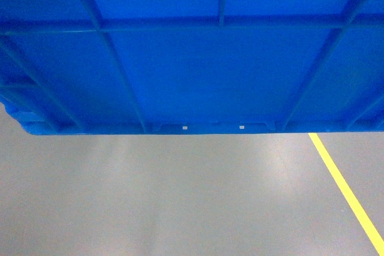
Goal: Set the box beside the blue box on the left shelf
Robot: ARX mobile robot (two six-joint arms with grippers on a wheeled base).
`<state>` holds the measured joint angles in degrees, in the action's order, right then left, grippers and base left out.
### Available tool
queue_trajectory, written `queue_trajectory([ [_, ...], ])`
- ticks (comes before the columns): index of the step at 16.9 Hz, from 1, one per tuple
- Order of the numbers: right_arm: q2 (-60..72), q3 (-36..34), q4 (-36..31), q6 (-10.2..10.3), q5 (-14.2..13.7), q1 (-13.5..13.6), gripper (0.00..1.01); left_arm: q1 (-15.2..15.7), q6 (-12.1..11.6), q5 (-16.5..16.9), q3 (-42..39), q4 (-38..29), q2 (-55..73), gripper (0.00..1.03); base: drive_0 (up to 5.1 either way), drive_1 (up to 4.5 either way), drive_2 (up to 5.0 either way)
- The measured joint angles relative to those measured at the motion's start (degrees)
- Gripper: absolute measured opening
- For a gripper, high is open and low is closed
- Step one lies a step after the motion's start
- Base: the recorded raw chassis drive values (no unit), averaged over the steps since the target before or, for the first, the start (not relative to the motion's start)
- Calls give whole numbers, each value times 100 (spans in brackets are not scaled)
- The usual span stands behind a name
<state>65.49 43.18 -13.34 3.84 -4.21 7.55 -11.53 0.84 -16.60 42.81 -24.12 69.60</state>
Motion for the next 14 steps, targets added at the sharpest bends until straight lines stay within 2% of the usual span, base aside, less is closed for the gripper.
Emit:
queue_trajectory([
  [3,2,-15,50,20,17,2,8,-2,-68,-24,0,-20,-2,13,-8,415,-431],
  [14,2,-20,39,17,31,0,8,-2,22,17,0,-46,0,12,4,428,-420],
])
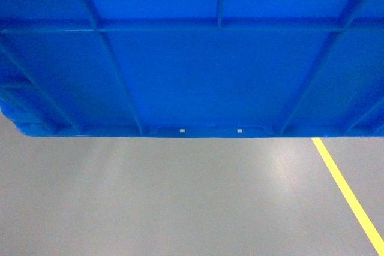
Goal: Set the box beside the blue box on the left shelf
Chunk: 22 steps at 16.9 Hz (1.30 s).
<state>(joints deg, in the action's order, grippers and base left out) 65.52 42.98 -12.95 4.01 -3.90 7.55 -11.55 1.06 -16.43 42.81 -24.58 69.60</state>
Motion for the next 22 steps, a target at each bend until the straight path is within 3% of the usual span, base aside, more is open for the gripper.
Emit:
queue_trajectory([
  [22,0,-13,7,-2,-2,-4,8,2,46,79,0,-11,-2,12,-2,422,-426],
])
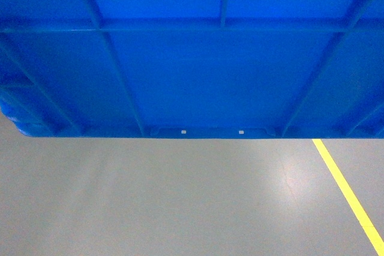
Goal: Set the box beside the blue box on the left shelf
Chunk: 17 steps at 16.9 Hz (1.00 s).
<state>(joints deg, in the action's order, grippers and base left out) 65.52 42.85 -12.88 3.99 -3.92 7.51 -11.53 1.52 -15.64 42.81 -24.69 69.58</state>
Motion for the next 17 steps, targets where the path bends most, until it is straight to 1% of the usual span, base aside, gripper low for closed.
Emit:
queue_trajectory([
  [17,2,-11,-4,2,-11,-2,8,0,20,24,0,7,0,12,3,428,-421],
])
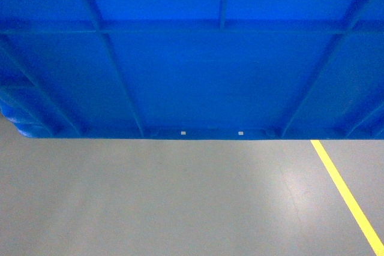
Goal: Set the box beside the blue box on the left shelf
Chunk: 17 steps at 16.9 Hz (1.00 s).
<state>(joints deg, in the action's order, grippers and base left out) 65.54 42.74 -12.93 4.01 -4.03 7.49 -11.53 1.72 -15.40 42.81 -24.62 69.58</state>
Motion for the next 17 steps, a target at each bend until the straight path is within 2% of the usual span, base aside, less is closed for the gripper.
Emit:
queue_trajectory([
  [17,0,-4,13,4,13,0,8,0,2,4,0,9,-20,12,-4,421,-430],
])
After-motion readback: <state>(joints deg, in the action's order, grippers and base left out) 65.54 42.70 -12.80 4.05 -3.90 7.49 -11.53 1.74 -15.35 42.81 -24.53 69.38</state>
